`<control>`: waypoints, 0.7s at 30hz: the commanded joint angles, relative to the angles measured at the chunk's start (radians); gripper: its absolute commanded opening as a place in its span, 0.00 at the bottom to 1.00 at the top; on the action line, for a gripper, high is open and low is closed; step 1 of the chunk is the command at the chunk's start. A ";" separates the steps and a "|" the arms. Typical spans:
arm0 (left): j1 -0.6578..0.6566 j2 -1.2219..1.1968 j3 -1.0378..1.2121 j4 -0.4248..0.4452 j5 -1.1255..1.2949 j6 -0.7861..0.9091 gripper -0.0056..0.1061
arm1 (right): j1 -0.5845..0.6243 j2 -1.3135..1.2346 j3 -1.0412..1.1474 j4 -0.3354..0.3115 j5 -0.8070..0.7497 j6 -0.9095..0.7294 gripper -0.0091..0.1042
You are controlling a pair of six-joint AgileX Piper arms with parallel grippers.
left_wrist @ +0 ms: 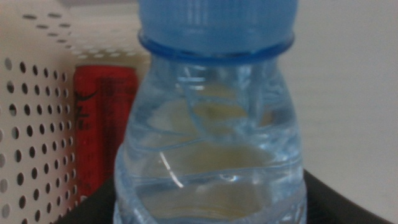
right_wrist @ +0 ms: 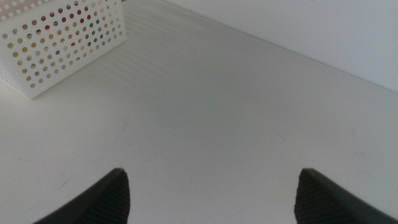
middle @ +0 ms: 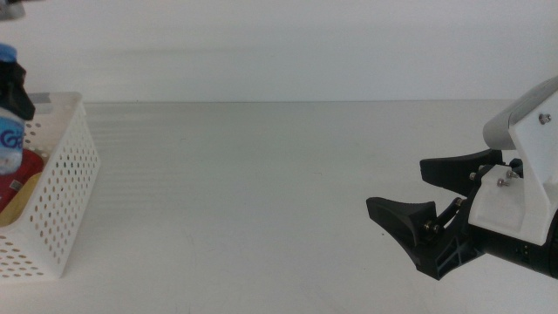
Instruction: Use arms to grab the bottles and put them into the dustbin to the left of the table.
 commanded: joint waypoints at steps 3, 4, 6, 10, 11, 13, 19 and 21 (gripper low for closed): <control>0.000 0.002 -0.045 0.046 0.005 0.002 0.01 | 0.004 -0.012 -0.029 -0.006 -0.067 -0.010 0.76; 0.000 0.013 -0.045 0.067 0.018 0.002 0.01 | 0.004 -0.012 -0.029 -0.006 -0.067 -0.010 0.76; 0.000 0.034 -0.045 0.102 0.036 0.002 0.01 | 0.004 -0.012 -0.029 -0.006 -0.067 -0.010 0.76; 0.000 0.069 -0.045 0.148 0.033 0.002 0.01 | 0.004 -0.012 -0.029 -0.006 -0.067 -0.010 0.76; 0.000 0.073 -0.045 0.156 0.030 0.002 0.01 | 0.004 -0.012 -0.029 -0.006 -0.067 -0.010 0.76; 0.000 0.089 -0.042 0.171 0.023 0.002 0.02 | 0.004 -0.012 -0.029 -0.006 -0.067 -0.010 0.76; -0.001 0.125 -0.040 0.174 -0.001 0.002 0.22 | 0.004 -0.012 -0.029 -0.006 -0.067 -0.010 0.76; -0.001 0.128 -0.040 0.172 -0.027 0.002 0.35 | 0.004 -0.012 -0.029 -0.006 -0.067 -0.010 0.76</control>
